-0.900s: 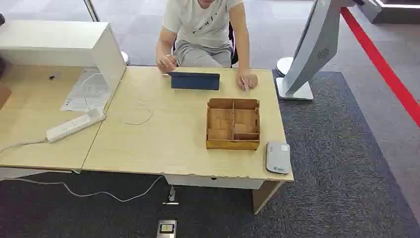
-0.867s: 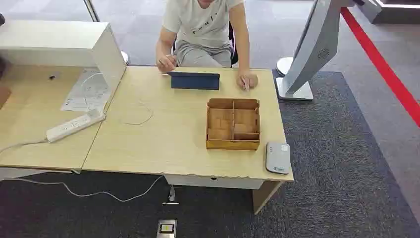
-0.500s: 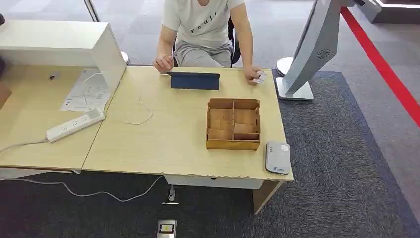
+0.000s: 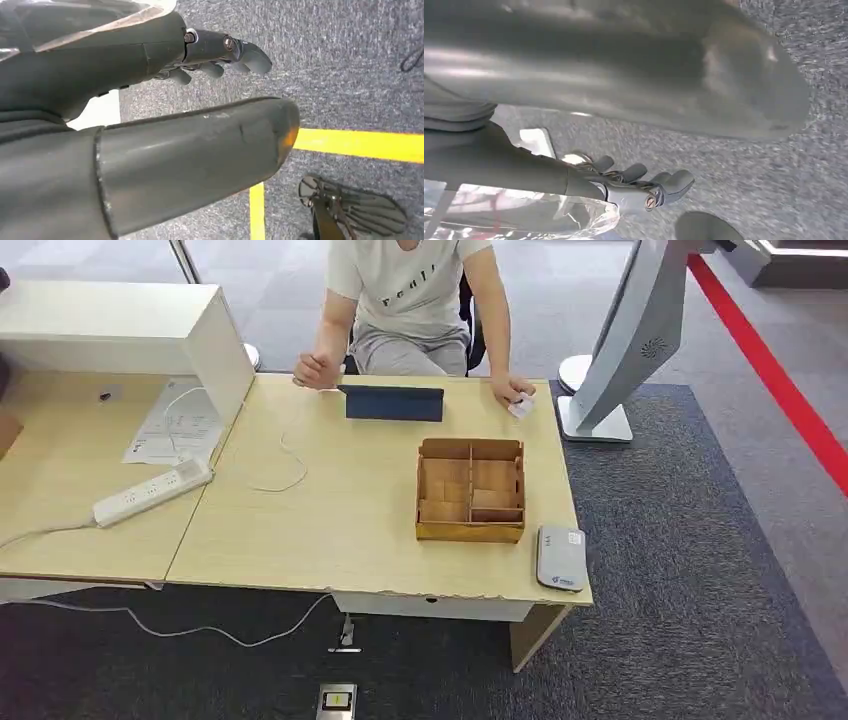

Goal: Pass the card to the sensor for recognition and then transmit it.

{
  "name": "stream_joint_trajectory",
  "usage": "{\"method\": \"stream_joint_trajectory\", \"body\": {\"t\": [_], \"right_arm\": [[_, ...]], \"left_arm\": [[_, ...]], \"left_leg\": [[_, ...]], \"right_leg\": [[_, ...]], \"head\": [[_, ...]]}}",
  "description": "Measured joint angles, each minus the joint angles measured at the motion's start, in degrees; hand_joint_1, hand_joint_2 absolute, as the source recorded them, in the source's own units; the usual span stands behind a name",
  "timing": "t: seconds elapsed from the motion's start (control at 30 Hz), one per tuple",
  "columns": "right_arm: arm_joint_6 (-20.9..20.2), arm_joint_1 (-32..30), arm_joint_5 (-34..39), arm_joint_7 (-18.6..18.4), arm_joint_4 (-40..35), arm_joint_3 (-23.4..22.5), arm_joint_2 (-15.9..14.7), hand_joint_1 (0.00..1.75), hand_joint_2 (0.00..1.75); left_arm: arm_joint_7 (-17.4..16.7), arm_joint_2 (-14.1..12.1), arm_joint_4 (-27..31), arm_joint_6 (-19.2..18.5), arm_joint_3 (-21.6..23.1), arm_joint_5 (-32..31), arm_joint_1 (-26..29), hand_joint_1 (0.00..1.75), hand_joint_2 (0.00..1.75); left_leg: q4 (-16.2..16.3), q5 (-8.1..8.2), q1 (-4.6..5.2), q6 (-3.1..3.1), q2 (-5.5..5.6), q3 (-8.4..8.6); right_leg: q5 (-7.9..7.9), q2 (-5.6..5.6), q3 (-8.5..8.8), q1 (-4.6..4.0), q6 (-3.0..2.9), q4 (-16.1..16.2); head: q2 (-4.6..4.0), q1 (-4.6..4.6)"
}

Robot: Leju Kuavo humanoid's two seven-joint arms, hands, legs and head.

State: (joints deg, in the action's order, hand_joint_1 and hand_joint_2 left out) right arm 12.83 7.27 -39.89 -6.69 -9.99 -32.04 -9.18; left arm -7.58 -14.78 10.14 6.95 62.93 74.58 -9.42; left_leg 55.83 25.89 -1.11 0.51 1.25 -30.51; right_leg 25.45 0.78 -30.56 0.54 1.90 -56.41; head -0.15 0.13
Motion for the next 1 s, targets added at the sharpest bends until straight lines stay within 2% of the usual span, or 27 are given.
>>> {"method": "stream_joint_trajectory", "body": {"t": [0.07,0.17,0.3,0.33,0.5,0.53,0.57,0.6,0.63,0.67,0.7,0.73,0.83,1.0], "right_arm": [[1.40,0.01,0.79,1.05,-0.02,0.00,-0.02,0.00,0.00],[5.59,0.02,2.36,4.52,-0.02,0.00,0.00,0.00,0.00],[11.65,0.02,2.87,12.36,-0.02,-0.07,0.20,0.00,0.00],[12.72,0.01,2.69,14.27,-0.02,-0.07,0.24,0.00,1.75],[20.32,0.02,0.52,24.10,-0.04,-0.07,0.61,0.00,1.75],[21.25,0.15,1.26,27.82,-0.11,-0.07,0.55,0.00,1.75],[20.27,0.92,2.61,32.40,-0.26,-0.07,-0.15,0.00,1.75],[17.49,2.67,4.01,35.02,-0.58,-0.07,-1.74,0.00,1.75],[12.48,5.12,4.71,34.82,-1.10,0.00,-3.73,0.00,1.75],[6.53,8.15,5.07,31.58,-2.03,0.13,-6.87,0.00,1.75],[3.01,10.88,4.84,28.51,-2.69,0.41,-9.39,0.00,1.75],[0.60,13.97,3.88,26.97,-3.15,0.72,-11.97,0.00,1.75],[-1.62,22.61,0.35,26.38,-4.37,3.09,-15.98,0.00,1.75],[-1.53,30.65,-2.88,25.75,-6.84,8.62,-16.37,0.00,1.75]], "left_arm": [[0.09,-0.09,0.00,-0.79,0.00,0.00,-0.01,0.00,0.00],[0.85,-0.20,0.00,-1.62,0.00,-0.09,-0.01,0.00,0.00],[2.45,-0.28,0.00,-2.51,0.00,-0.31,0.01,0.00,0.00],[3.10,-0.28,0.00,-2.69,0.00,-0.55,0.04,0.00,0.00],[7.04,-0.33,0.00,-4.33,0.00,-1.12,0.07,0.00,0.00],[7.41,-0.46,0.00,-4.55,0.00,-1.18,0.14,0.00,0.00],[7.45,-0.48,0.00,-4.63,0.00,-1.27,0.20,0.00,0.00],[7.30,-0.68,-0.02,-5.09,0.02,-1.73,0.22,0.00,0.00],[7.17,-0.94,-0.02,-5.71,0.02,-2.25,0.11,0.00,0.00],[7.08,-1.40,-0.02,-6.57,0.04,-2.44,-0.11,0.00,0.00],[7.08,-1.94,-0.07,-7.30,0.04,-2.67,-0.34,0.00,0.00],[7.06,-2.42,-0.11,-8.09,0.04,-2.88,-0.33,0.00,0.00],[6.08,-3.21,-0.31,-8.07,0.07,-2.89,-0.25,0.00,0.00],[4.92,-3.76,-0.37,-7.26,0.09,-2.36,-0.48,0.00,0.00]], "left_leg": [[0.00,0.00,0.00,0.00,0.00,0.00],[0.00,0.00,0.00,0.00,0.00,0.00],[0.00,0.00,0.00,0.00,0.00,0.00],[0.00,0.00,0.00,0.00,0.00,0.00],[0.00,0.00,0.00,0.00,0.00,-0.03],[0.00,0.00,0.00,0.00,0.01,-0.11],[0.00,0.00,0.03,0.00,0.01,-0.19],[0.00,-0.03,0.12,-0.02,-0.06,-0.22],[0.00,-0.10,0.30,-0.14,-0.23,-0.30],[0.00,-0.23,0.38,-0.33,-0.38,-0.33],[0.00,-0.32,0.52,-0.45,-0.45,-0.38],[0.00,-0.34,0.56,-0.46,-0.42,-0.45],[0.01,-0.50,0.61,-0.47,-0.49,-0.52],[0.01,-0.68,0.58,-0.47,-0.14,-0.74]], "right_leg": [[0.00,0.00,0.00,0.00,0.00,0.00],[0.00,0.00,0.01,0.00,0.00,0.00],[0.00,0.00,0.00,0.00,0.00,0.00],[0.00,0.00,0.00,0.00,0.00,0.00],[0.00,0.00,0.03,0.00,0.00,-0.01],[-0.01,0.00,0.06,0.00,0.00,-0.03],[-0.07,0.02,0.05,0.02,0.03,-0.05],[-0.17,0.20,-0.14,0.12,0.08,-0.08],[-0.25,0.39,-0.40,0.36,0.15,-0.16],[-0.30,0.48,-0.53,0.53,0.25,-0.20],[-0.38,0.47,-0.56,0.61,0.39,-0.20],[-0.46,0.47,-0.57,0.59,0.48,-0.18],[-0.68,0.60,-0.75,0.62,0.46,-0.15],[-0.68,0.28,-0.76,0.60,0.47,-0.20]], "head": [[0.00,0.00],[0.00,0.02],[0.00,0.02],[0.00,0.00],[0.00,0.02],[0.00,0.00],[0.00,0.02],[0.00,-0.04],[0.00,-0.07],[0.00,-0.15],[0.00,-0.02],[0.00,0.06],[0.00,-0.04],[0.00,0.00]]}}
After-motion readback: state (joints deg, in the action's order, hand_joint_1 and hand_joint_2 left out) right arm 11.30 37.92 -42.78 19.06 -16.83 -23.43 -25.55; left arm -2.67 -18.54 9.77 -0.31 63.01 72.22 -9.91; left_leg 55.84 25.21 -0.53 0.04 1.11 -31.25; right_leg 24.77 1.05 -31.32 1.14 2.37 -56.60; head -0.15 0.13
